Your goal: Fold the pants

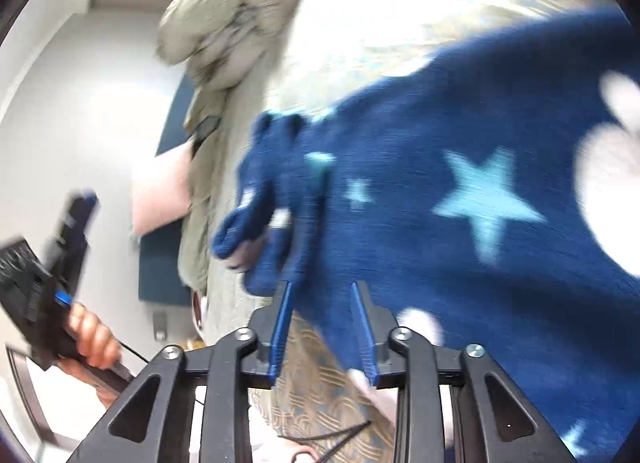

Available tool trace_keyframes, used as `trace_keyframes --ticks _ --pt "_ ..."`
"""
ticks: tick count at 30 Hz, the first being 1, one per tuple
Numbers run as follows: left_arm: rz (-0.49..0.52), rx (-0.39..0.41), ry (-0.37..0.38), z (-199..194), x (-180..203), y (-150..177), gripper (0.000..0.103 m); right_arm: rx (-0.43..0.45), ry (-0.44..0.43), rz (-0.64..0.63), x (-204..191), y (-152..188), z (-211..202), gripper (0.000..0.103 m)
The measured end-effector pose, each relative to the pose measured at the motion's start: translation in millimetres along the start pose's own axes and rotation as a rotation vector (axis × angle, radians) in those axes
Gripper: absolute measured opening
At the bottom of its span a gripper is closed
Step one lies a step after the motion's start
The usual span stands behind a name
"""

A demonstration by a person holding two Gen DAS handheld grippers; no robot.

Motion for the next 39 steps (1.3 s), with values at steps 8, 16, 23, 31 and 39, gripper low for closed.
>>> trace_keyframes --ticks 8,16,23,31,39 --pt "-0.031 -0.107 0.033 21 -3 60 0.042 -0.036 -0.087 0.015 -17 -41 39 0.079" --pt "-0.025 -0.113 -0.014 28 -18 76 0.042 -0.147 -0.067 0.068 -40 -64 101 0.08" --pt "-0.062 -0.111 -0.036 27 -36 84 0.044 -0.152 0.151 -0.062 -61 -59 116 0.013" --pt "-0.075 -0.071 0.012 12 -34 81 0.051 0.126 0.058 -0.248 -151 -49 -2 0.012" --pt "-0.032 -0.108 0.101 33 6 78 0.053 0.2 0.199 -0.035 -30 -23 -96 0.013"
Point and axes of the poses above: each gripper's, at about its wrist camera, not at the fingertips, and z roughly the way its jaws point, x to its right, y to its underside, the point moved 10 cm from there along z, roughly the way its jaws point, and after that the axes turned 4 degrees about -y, right-handed, at the moved point
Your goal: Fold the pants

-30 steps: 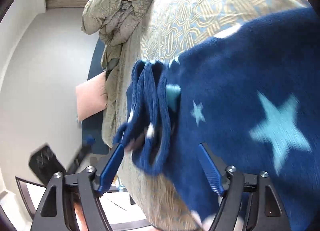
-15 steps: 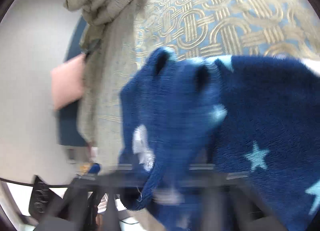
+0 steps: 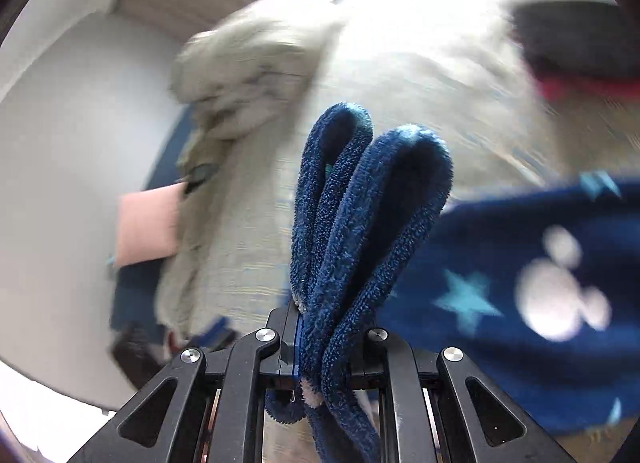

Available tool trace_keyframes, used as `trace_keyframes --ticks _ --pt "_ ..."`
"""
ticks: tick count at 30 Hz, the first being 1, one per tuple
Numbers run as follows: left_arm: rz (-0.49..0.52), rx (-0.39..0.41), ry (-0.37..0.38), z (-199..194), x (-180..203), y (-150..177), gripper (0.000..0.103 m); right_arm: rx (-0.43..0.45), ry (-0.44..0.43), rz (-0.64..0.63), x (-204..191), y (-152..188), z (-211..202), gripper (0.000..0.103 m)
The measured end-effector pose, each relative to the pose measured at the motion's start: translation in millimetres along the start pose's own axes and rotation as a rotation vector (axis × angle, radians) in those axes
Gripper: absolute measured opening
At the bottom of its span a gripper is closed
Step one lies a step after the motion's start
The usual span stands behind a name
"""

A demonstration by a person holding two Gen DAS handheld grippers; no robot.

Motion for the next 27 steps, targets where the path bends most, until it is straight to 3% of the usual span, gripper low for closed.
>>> trace_keyframes --ticks 4,6,12,15,18,19,22,27 --pt "0.045 -0.032 0.018 16 22 -1 0.053 -0.042 0.041 0.127 58 15 21 0.014" --pt "0.069 -0.037 0.019 21 32 -4 0.053 -0.058 0.032 0.146 69 19 29 0.014" --pt "0.126 -0.049 0.022 37 50 -6 0.054 -0.04 0.036 0.069 65 15 18 0.015" --pt "0.116 -0.12 0.024 61 49 6 0.055 -0.019 0.01 0.017 61 17 14 0.015" --pt "0.084 -0.181 0.021 82 44 25 0.055 -0.008 0.109 -0.018 83 21 16 0.019" --pt "0.08 -0.173 0.012 84 43 28 0.055 -0.011 0.146 -0.02 93 22 21 0.022" --pt "0.101 -0.159 -0.005 82 44 29 0.055 0.013 0.087 0.03 98 24 20 0.022" --pt "0.113 -0.162 -0.015 71 48 20 0.055 0.018 0.131 -0.012 94 23 13 0.027"
Point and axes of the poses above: each gripper's, at about its wrist camera, not at the fingertips, and z roughly the way its jaws point, x to its right, y to its underside, the point moved 10 cm from there along z, roughly the way its jaws point, and after that the axes turned 4 degrees about -y, right-handed, at the moved point
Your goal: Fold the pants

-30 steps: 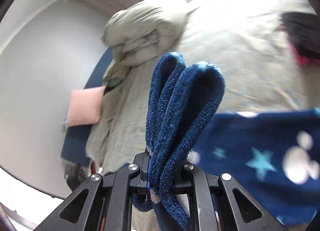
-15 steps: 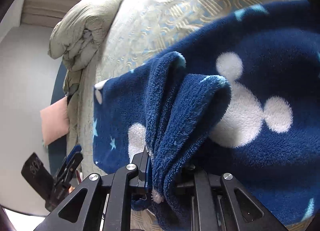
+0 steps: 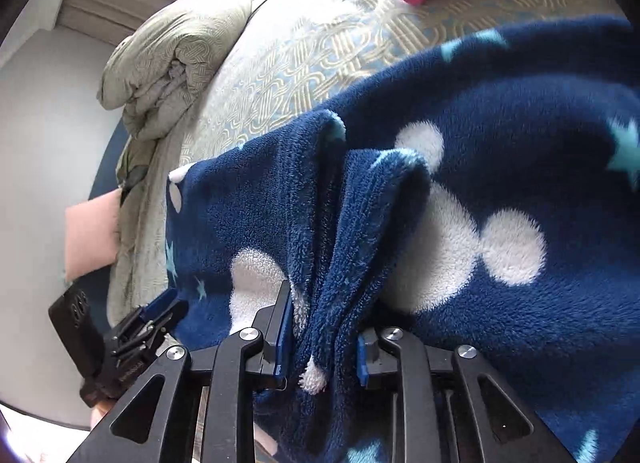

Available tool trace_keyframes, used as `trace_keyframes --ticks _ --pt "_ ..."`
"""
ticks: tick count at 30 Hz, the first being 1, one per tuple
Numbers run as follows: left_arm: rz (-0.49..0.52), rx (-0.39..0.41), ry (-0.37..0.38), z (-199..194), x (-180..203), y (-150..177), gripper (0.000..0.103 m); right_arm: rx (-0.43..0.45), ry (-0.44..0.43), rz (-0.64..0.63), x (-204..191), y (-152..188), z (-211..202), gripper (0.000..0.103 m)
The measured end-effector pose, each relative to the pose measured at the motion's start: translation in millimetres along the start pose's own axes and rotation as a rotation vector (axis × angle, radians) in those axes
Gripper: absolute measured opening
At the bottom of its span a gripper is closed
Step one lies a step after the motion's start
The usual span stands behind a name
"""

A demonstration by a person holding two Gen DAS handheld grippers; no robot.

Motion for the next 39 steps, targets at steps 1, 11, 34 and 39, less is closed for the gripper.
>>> trace_keyframes --ticks 1,11,34,39 --pt "0.002 0.014 0.011 -4 2 -5 0.055 -0.002 0.015 -0.004 0 0 -2 0.031" --pt "0.095 0.093 -0.008 16 22 -87 0.055 0.059 -0.029 0.122 19 -15 -14 0.052" --pt "0.097 0.067 -0.07 23 25 -59 0.055 0.12 0.149 0.035 20 -32 -31 0.041" --pt "0.134 0.088 -0.069 11 39 -46 0.055 0.039 0.046 -0.051 -14 5 -35 0.043"
Point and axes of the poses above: each gripper's, at about its wrist camera, not at the fingertips, and z roughly the way its jaws point, x to its right, y to its underside, the point moved 10 cm from there along z, roughly the way its jaws point, and after that the axes turned 4 degrees about -y, right-handed, at the moved point
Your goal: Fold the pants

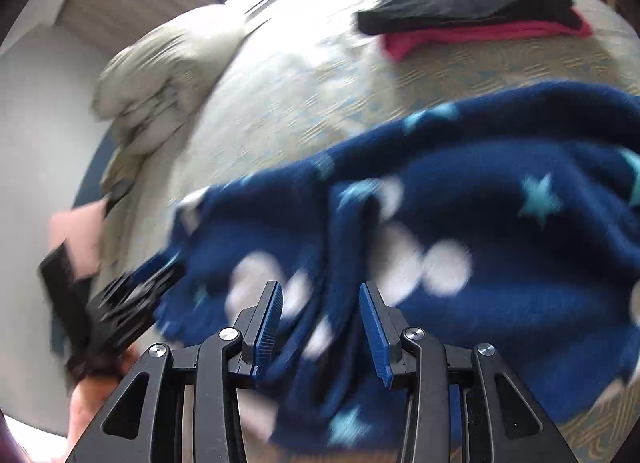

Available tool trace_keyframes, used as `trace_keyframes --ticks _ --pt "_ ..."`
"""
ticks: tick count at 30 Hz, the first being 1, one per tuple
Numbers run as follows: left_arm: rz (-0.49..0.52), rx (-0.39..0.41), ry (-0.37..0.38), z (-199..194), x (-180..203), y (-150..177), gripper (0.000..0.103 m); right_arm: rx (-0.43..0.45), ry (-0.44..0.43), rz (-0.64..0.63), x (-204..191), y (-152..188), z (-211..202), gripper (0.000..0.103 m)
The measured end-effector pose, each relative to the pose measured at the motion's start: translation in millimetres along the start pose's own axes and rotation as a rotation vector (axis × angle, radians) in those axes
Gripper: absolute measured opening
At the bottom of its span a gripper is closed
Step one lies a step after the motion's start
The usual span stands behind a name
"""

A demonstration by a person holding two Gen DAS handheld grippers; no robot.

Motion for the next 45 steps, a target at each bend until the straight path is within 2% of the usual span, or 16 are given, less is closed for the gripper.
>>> trace_keyframes --ticks 2,5,6,8,10,12,17,24,27,28,31,36,41,42,44,45 --pt "0.018 -0.006 0.008 1 6 6 0.064 -0.046 0.003 -0.037 -9 14 10 0.049" --pt "0.051 -0.051 0.001 17 14 24 0.067 -0.103 0.089 -0.078 -6 36 31 0.051" --pt "0.053 -0.053 -0.007 23 15 30 0.067 -0.1 0.11 -0.077 -1 38 35 0.051" --pt "0.037 -0.023 -0.011 22 14 32 0.067 -0.068 0.1 -0.056 2 40 34 0.051" --pt "0.014 -0.035 -0.01 18 13 29 0.067 -0.056 0.09 -0.022 4 43 26 0.051" --pt "-0.001 -0.033 0.012 9 15 24 0.067 -0.024 0.091 0.006 12 45 9 0.051" --pt "-0.006 0.025 0.101 -18 35 10 0.067 0.155 0.114 0.131 55 43 -57 0.051" --pt "0.107 0.035 0.205 -27 102 1 0.067 0.322 0.151 0.38 134 54 -122 0.051" --pt "0.149 0.016 0.248 -23 132 2 0.067 0.415 0.154 0.487 162 54 -140 0.065" --pt "0.164 0.007 0.26 -20 142 3 0.067 0.435 0.151 0.525 172 55 -144 0.066" --pt "0.195 -0.033 0.282 -13 166 9 0.067 0.452 0.091 0.601 192 53 -144 0.068" --pt "0.214 -0.071 0.284 -6 181 19 0.067 0.456 0.037 0.631 206 39 -136 0.068" --pt "0.213 -0.083 0.294 -6 179 20 0.067 0.451 0.045 0.623 208 18 -121 0.069" --pt "0.208 -0.085 0.298 -6 178 20 0.067 0.446 0.059 0.614 208 15 -119 0.068" --pt "0.197 -0.086 0.303 -6 176 20 0.067 0.399 0.116 0.535 200 7 -116 0.02" --pt "0.192 -0.087 0.305 -6 175 20 0.067 0.387 0.145 0.511 197 6 -117 0.014"
Point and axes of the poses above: each gripper's, at about its wrist camera, not at the fingertips, and z roughly the way its jaws point, x to its right, y to its underside, the point moved 10 cm from there along z, roughly the way its jaws point, and after that the axes turned 4 degrees about -y, right-handed, at the moved point
